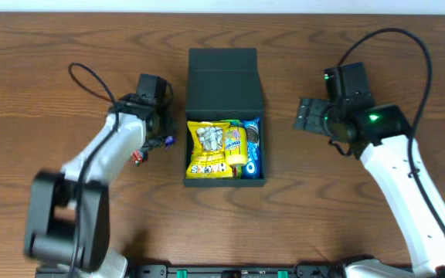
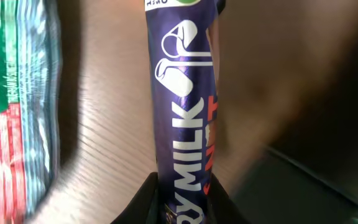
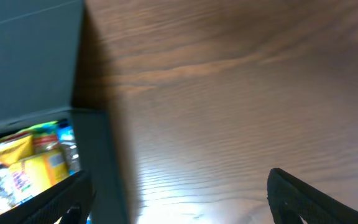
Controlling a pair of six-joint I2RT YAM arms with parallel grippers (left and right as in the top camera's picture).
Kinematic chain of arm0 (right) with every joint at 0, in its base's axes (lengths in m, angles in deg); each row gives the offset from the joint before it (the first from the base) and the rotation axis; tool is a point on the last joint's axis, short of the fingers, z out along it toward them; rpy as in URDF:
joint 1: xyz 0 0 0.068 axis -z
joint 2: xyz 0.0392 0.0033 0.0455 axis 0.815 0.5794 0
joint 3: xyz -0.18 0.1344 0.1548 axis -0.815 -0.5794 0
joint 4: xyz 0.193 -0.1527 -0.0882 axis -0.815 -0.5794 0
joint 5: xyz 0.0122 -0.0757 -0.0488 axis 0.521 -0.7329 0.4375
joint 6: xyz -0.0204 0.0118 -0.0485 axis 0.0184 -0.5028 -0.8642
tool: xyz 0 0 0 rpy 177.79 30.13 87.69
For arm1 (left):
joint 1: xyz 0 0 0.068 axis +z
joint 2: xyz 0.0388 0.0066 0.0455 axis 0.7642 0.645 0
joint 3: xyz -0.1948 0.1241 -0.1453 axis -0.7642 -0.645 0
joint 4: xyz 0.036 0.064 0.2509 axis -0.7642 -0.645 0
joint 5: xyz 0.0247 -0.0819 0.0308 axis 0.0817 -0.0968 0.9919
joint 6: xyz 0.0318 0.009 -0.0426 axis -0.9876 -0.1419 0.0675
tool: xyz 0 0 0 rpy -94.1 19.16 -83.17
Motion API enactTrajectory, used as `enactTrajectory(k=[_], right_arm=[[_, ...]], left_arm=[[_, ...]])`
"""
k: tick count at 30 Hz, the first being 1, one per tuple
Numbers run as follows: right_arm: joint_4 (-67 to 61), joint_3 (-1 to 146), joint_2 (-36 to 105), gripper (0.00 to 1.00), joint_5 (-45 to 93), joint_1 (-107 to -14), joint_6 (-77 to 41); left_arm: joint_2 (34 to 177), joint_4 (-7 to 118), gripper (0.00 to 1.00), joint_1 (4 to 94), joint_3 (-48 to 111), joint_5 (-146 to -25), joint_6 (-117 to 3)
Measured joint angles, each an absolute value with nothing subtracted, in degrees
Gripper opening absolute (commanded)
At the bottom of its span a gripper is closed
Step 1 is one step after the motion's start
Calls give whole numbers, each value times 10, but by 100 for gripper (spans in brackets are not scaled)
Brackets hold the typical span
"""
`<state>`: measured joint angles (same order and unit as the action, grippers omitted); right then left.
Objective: Pack container
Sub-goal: 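Place the Dairy Milk bar into the box and withdraw left gripper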
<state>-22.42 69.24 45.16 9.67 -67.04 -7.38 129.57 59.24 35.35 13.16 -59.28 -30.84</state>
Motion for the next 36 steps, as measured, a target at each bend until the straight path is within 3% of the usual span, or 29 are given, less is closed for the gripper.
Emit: enactTrajectory(k=[8, 15, 20, 21, 26, 27, 29, 36], right_arm=[[-242, 692, 452, 89, 96, -639, -74], [-249, 692, 452, 91, 96, -638, -74], [-260, 692, 452, 91, 96, -638, -74], [-261, 692, 452, 92, 96, -638, -74], [-264, 692, 452, 92, 96, -638, -74], [-265, 692, 452, 93, 96, -638, -74], [-265, 692, 452, 93, 96, -638, -74], [-265, 692, 452, 93, 96, -638, -76]], left_arm=[[1145, 600, 6, 182, 145, -516, -345], [1204, 633, 6, 47, 145, -510, -352], [1247, 672, 7, 9, 145, -532, -361], [1252, 676, 10, 5, 145, -536, -363], [1269, 684, 77, -2, 145, -564, -372], [1269, 684, 82, -1, 145, -566, -379], [1269, 685, 88, -1, 145, -568, -388], [1255, 657, 89, 10, 145, -539, -399]])
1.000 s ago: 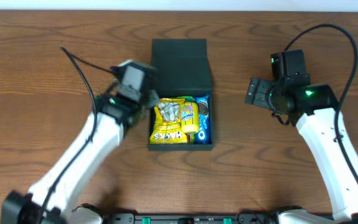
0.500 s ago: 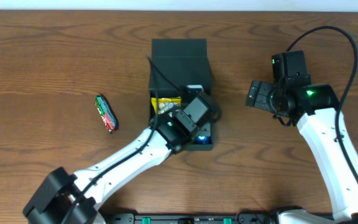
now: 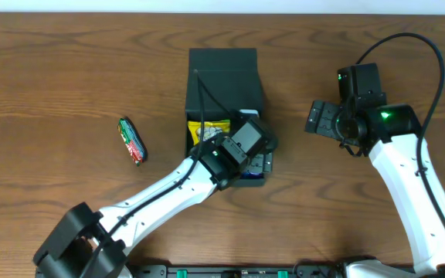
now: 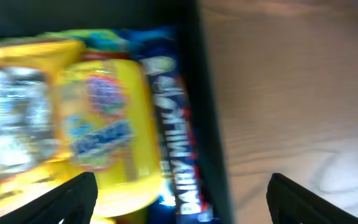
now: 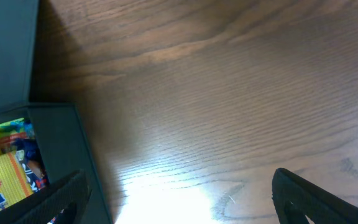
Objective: Pack container
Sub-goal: 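Place the Dairy Milk bar into the box and withdraw left gripper, then grasp the green KitKat bar with the left gripper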
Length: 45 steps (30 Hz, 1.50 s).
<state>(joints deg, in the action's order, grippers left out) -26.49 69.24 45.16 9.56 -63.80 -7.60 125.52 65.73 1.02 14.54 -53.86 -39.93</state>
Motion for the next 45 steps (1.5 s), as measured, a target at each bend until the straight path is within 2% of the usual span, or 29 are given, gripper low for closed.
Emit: enactTrajectory(k=[6, 10, 11, 14, 20, 24, 29, 39, 45], right_arm=[[-265, 692, 452, 94, 96, -638, -81], [-265, 692, 452, 94, 96, -638, -83], [-265, 692, 452, 94, 96, -638, -83], [-265, 692, 452, 95, 96, -638, -83], [-265, 692, 452, 95, 96, -638, -83], [-265, 692, 452, 96, 96, -638, -83], [-265, 692, 452, 95, 96, -638, -83], [-265, 692, 452, 96, 96, -638, -83], [-265, 692, 452, 96, 96, -638, -83]], left_arm=[[1132, 513, 94, 54, 147, -407, -362], [1056, 386, 95, 139, 150, -342, -295], [1044, 344, 95, 186, 150, -330, -262], [1042, 330, 93, 253, 148, -342, -231], [1044, 397, 90, 340, 78, -402, -187], [1051, 491, 82, 372, -13, -435, -180], [1072, 560, 77, 376, -67, -459, -190], [1175, 640, 69, 376, -71, -471, -240], [1202, 655, 55, 376, -71, -472, -262]])
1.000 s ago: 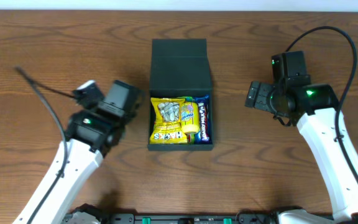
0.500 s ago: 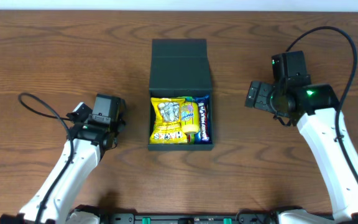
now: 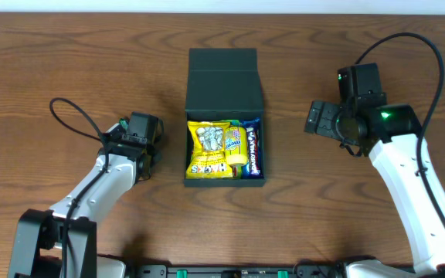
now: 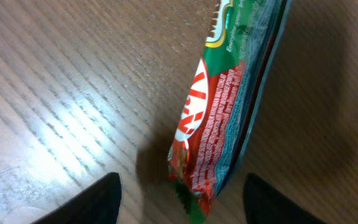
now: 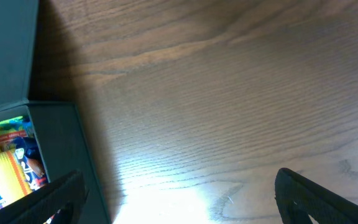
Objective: Pack container
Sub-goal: 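Grasp the green KitKat bar with the left gripper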
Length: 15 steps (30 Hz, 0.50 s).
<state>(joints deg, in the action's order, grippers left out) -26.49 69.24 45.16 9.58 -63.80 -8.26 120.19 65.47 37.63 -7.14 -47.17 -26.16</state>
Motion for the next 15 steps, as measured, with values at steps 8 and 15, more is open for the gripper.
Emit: enactTrajectory(k=[8, 15], right_arm=[[-265, 692, 452, 97, 96, -638, -83], [-265, 692, 452, 97, 96, -638, -83]], left_arm=[[1211, 664, 52, 376, -71, -472, -284], [1241, 673, 52, 376, -71, -474, -293]])
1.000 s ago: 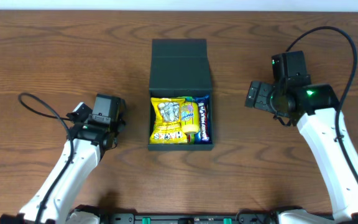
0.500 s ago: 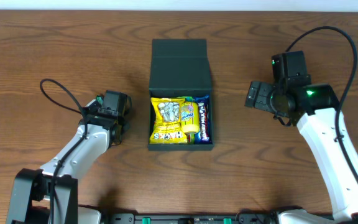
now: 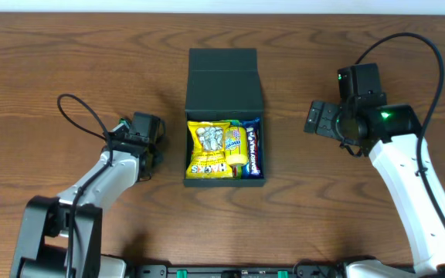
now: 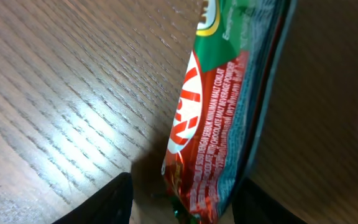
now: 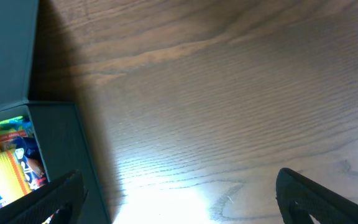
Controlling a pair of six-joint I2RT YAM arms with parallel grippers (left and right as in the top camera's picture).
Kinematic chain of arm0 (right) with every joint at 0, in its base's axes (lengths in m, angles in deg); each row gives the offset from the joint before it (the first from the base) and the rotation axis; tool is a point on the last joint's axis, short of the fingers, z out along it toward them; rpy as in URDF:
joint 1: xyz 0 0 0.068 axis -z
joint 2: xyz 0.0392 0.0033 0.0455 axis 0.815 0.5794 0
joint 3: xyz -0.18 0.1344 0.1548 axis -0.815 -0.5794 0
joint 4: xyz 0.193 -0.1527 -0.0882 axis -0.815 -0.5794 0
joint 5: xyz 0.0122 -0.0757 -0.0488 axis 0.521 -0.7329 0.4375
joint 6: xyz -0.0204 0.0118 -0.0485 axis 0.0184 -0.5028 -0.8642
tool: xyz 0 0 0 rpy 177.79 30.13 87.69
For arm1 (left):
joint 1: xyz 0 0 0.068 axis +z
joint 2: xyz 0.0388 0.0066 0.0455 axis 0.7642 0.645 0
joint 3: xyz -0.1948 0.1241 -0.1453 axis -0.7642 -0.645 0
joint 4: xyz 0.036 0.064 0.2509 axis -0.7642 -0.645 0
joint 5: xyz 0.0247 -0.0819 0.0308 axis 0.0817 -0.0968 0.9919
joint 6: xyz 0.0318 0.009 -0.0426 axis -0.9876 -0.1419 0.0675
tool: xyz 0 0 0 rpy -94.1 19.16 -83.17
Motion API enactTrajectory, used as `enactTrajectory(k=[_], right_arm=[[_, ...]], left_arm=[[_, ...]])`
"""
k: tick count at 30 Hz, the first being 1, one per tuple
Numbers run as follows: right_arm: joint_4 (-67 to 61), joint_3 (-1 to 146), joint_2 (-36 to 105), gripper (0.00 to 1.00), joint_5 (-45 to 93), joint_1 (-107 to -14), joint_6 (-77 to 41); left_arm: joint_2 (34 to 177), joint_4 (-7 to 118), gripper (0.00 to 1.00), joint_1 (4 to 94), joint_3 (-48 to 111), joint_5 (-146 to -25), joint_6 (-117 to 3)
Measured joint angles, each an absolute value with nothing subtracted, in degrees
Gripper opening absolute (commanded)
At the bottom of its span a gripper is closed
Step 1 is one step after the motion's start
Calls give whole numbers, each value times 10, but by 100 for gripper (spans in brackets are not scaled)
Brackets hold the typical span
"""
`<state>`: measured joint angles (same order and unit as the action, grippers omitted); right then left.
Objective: Pack container
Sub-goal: 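Grasp the green KitKat bar with the left gripper, then place the KitKat bar into the box and release it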
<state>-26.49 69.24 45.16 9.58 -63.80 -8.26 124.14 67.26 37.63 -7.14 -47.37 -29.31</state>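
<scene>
The black box (image 3: 187,158) stands open mid-table with its lid (image 3: 224,77) folded back. It holds a yellow snack bag (image 3: 211,149), a yellow candy pack (image 3: 236,150) and a purple Dairy Milk bar (image 3: 254,147) along its right wall. A red and green KitKat bar (image 4: 222,124) lies on the table left of the box. My left gripper (image 4: 182,208) (image 3: 144,150) is low over it, open, with a finger on each side of the wrapper's end. Right of the box, my right gripper (image 3: 312,117) (image 5: 176,199) hangs open and holds nothing.
The left arm's black cable (image 3: 76,116) loops over the table to the left. The right wrist view shows the box's right wall (image 5: 92,162) and bare wood (image 5: 229,93) beside it.
My left gripper sits a little closer to the KitKat bar, and its fingers stand nearer the wrapper. The right arm has not moved.
My left gripper was shut on the Dairy Milk bar left of the box, beside the KitKat. Then it was open over the box with the Dairy Milk bar lying inside by the right wall. Later it stood open astride the KitKat, where it remains.
</scene>
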Motion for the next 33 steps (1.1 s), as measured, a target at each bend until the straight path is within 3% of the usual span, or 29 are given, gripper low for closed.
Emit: enactTrajectory(k=[11, 20, 23, 27, 30, 33], right_arm=[[-265, 692, 452, 97, 96, -638, -83], [-265, 692, 452, 97, 96, -638, -83], [-265, 692, 452, 97, 96, -638, -83], [-265, 692, 452, 97, 96, -638, -83], [-265, 692, 452, 97, 96, -638, -83], [-264, 692, 452, 98, 96, -634, -83]], left_arm=[[1253, 720, 53, 376, -71, -474, -339], [1267, 741, 48, 384, -68, -464, -383], [1268, 744, 37, 389, -68, -463, -398], [1268, 747, 14, 390, -67, -470, -414], [1268, 737, 6, 390, -58, -480, -421], [1272, 685, 6, 391, -34, -499, -425]])
